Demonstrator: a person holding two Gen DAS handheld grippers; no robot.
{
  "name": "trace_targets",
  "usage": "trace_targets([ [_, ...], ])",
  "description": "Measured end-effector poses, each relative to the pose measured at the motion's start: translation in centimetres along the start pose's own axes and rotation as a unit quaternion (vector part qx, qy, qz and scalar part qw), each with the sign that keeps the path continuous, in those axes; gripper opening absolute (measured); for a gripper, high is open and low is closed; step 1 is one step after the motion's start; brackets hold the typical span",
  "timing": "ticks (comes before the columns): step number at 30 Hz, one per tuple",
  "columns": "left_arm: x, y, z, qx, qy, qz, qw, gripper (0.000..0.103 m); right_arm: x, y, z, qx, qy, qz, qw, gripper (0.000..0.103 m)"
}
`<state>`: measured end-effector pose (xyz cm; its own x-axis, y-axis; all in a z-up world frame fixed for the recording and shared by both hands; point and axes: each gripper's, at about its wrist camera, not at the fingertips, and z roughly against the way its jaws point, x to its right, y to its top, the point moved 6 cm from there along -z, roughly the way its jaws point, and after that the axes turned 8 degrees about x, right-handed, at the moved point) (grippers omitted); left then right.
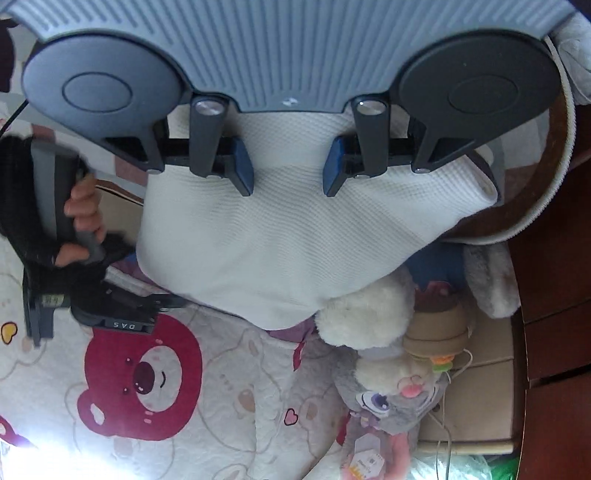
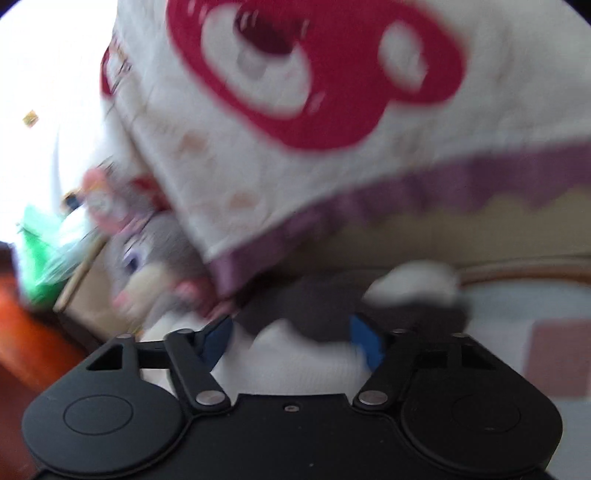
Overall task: Fold clothes
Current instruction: 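Lower the folded romper onto the clothes stack and open both grippers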
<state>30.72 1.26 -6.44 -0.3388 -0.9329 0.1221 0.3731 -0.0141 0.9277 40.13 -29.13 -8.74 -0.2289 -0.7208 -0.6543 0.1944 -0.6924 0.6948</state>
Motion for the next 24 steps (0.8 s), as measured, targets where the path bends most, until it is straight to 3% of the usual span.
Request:
trace_targets([
  [3,0.1,-0.1,0.1,0.005,0.002,0.004,1.0000,0.042,1.2,2.2,1.0,0.007,-0.008,-0.011,1.000,0.063],
  [6,-0.7,0.4,-0.5,0.006,0.000,0.022,0.9998,0.042,0.7,2.0,2.9,0.003,0.012,0.056,0.998,0.063],
  [8,-1.1,0.4,-0.6,0.006,-0.004,0.038,0.9993,0.042,1.4,0.8,3.3,-0.021,-0.004,0.108,0.994,0.057],
  [10,-1.4,0.5,-0.7,0.006,-0.008,0.048,0.9988,0.042,1.4,-0.3,3.2,-0.043,0.007,0.130,0.991,0.038],
  [15,-0.8,0.7,-0.3,-0.006,-0.016,-0.002,0.9998,0.041,0.7,-3.3,2.7,-0.097,0.053,0.164,0.980,0.027],
  [17,-0.9,0.9,-0.3,-0.006,-0.018,0.000,0.9998,0.041,-0.1,-4.3,2.5,-0.113,0.064,0.192,0.973,0.027],
  [20,-1.0,0.8,-0.4,0.002,-0.022,0.012,0.9997,0.041,-1.7,-4.4,0.9,-0.106,0.026,0.260,0.959,0.029],
  [21,-1.0,0.7,-0.4,0.006,-0.023,0.016,0.9996,0.041,-1.6,-4.2,0.1,-0.103,0.006,0.272,0.957,0.036],
  [23,-1.0,0.5,-0.5,0.013,-0.025,0.023,0.9994,0.041,-0.7,-4.0,-1.4,-0.095,-0.047,0.298,0.949,0.044],
  [24,-1.0,0.4,-0.5,0.017,-0.026,0.026,0.9992,0.041,0.2,-3.7,-1.9,-0.088,-0.079,0.300,0.947,0.042],
])
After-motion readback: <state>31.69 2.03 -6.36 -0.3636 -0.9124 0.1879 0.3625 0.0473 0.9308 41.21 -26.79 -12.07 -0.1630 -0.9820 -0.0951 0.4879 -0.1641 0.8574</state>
